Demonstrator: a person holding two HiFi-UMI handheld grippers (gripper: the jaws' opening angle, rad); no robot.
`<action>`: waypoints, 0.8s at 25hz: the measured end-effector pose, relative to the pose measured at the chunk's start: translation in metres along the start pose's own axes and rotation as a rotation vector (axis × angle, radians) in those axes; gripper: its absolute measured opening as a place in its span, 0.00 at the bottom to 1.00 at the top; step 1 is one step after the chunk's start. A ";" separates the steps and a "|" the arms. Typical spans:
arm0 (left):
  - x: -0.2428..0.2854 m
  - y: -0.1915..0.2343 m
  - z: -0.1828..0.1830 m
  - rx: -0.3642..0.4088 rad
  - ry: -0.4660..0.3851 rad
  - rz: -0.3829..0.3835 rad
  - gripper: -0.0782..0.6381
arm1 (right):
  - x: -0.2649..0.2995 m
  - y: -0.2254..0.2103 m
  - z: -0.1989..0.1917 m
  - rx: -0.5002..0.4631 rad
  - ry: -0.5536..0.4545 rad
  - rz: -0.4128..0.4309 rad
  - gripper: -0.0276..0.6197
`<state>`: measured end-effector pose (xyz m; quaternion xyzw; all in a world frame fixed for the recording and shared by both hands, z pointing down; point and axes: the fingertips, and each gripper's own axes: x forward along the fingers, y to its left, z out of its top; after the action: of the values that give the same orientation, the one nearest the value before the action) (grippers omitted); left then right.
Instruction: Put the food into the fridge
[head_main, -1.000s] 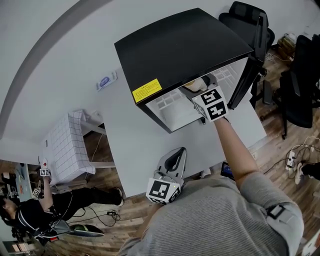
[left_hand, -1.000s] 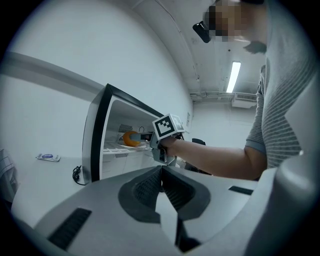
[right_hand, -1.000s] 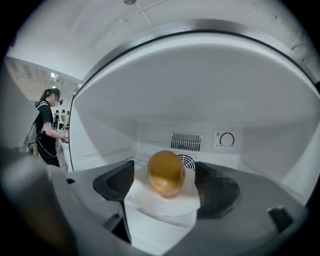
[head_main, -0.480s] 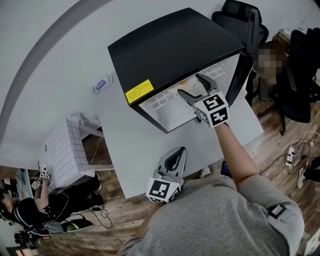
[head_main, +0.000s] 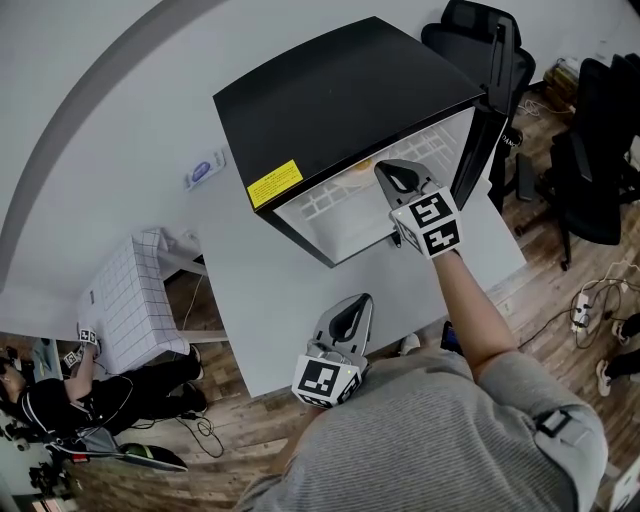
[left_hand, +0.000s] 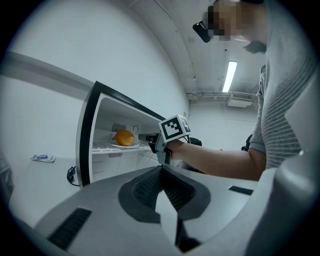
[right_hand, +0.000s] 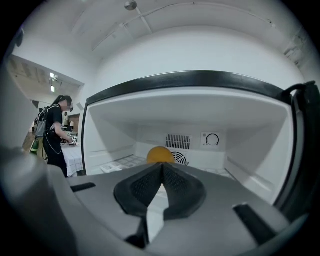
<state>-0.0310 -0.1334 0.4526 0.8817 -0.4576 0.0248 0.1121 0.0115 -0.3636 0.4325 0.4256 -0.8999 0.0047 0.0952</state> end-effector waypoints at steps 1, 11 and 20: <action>0.000 -0.001 0.000 0.002 0.000 -0.001 0.12 | 0.000 0.000 -0.001 0.000 0.001 0.001 0.06; 0.002 0.000 0.000 -0.002 0.003 0.003 0.12 | -0.011 0.002 0.000 0.017 -0.015 0.012 0.06; 0.013 -0.006 0.001 0.004 -0.004 -0.024 0.12 | -0.049 0.018 -0.019 0.064 -0.010 0.043 0.06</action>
<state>-0.0192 -0.1408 0.4522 0.8874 -0.4472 0.0227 0.1098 0.0312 -0.3132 0.4435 0.4092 -0.9086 0.0331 0.0770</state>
